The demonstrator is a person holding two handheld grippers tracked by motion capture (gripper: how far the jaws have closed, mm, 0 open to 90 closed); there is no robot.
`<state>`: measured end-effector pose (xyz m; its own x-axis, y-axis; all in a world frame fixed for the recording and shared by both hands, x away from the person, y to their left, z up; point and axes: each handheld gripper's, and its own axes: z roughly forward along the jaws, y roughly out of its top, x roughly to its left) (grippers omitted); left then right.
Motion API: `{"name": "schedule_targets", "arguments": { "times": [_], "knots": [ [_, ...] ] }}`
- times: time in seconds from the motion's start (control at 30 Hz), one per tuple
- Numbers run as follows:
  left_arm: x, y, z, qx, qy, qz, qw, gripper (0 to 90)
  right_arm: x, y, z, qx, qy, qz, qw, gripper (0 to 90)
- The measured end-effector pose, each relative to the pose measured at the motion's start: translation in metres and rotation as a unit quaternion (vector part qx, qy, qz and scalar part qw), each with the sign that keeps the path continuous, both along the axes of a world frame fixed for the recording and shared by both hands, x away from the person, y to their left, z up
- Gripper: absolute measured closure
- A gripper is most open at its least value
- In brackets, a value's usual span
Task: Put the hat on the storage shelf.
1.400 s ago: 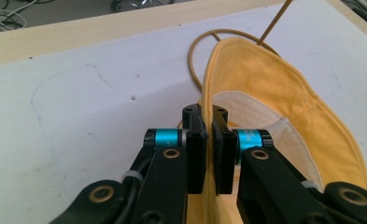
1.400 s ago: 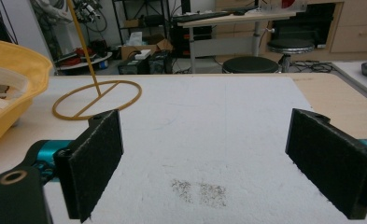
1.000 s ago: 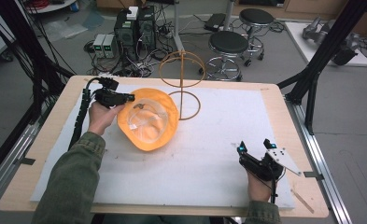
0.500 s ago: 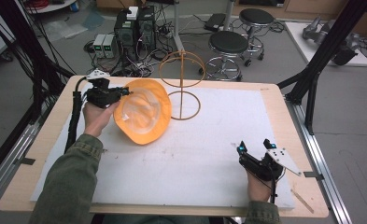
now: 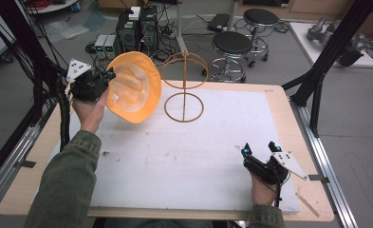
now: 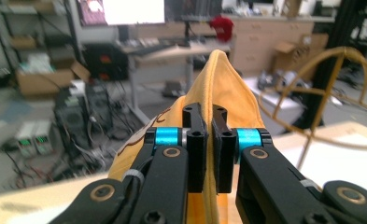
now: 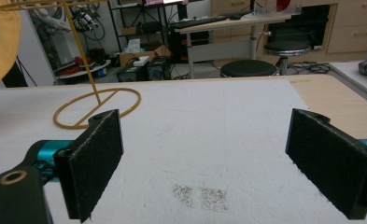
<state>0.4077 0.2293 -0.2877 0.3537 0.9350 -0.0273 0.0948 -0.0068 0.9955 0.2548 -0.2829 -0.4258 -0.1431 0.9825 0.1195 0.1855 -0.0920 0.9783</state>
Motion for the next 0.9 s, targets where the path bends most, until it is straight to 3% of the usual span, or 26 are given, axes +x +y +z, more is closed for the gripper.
{"name": "schedule_targets", "arguments": {
  "times": [0.03,0.07,0.27,0.57,0.9],
  "knots": [
    [0.000,0.000,0.000,0.000,0.000,0.000,1.0000,86.8,0.000,0.000,0.000,0.000,0.000,0.000,1.0000,10.0],
    [0.000,-0.003,0.006,0.001,-0.017,0.010,0.9998,86.7,0.000,0.000,0.000,-0.001,-0.001,0.000,1.0000,10.1],
    [0.001,-0.007,0.021,0.004,-0.049,0.034,0.9982,86.7,0.001,0.000,0.000,0.001,-0.004,0.000,1.0000,10.0],
    [0.018,-0.007,0.039,-0.008,-0.071,0.064,0.9954,86.7,0.000,0.000,0.000,0.007,-0.004,0.006,1.0000,10.1],
    [0.037,-0.007,0.057,-0.007,-0.101,0.097,0.9901,86.7,0.000,-0.001,0.000,0.009,-0.004,0.006,0.9999,10.0]
  ]
}}
